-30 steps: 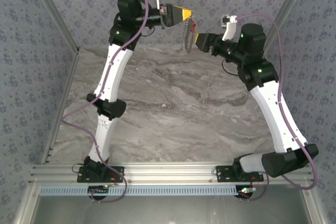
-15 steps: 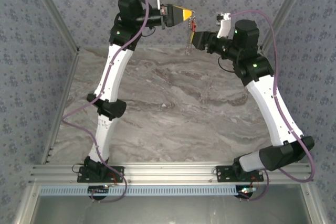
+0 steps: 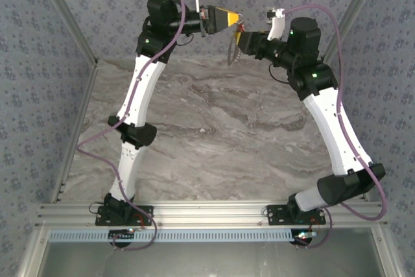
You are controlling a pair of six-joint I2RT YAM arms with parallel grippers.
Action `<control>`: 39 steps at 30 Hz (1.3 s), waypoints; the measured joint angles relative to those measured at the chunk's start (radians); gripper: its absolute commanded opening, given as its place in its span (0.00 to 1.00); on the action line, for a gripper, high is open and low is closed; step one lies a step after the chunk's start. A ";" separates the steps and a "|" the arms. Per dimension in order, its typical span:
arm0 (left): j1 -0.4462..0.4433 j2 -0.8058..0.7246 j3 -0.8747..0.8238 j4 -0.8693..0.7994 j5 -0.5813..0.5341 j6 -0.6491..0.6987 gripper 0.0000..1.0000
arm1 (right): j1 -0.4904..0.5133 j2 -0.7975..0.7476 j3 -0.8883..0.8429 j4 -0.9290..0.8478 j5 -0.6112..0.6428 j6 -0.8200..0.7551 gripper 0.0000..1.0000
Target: Put the keys on the keyring
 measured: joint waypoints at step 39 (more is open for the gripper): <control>-0.012 -0.048 0.000 -0.219 -0.053 0.207 0.00 | 0.006 0.008 0.163 -0.262 0.026 -0.182 0.00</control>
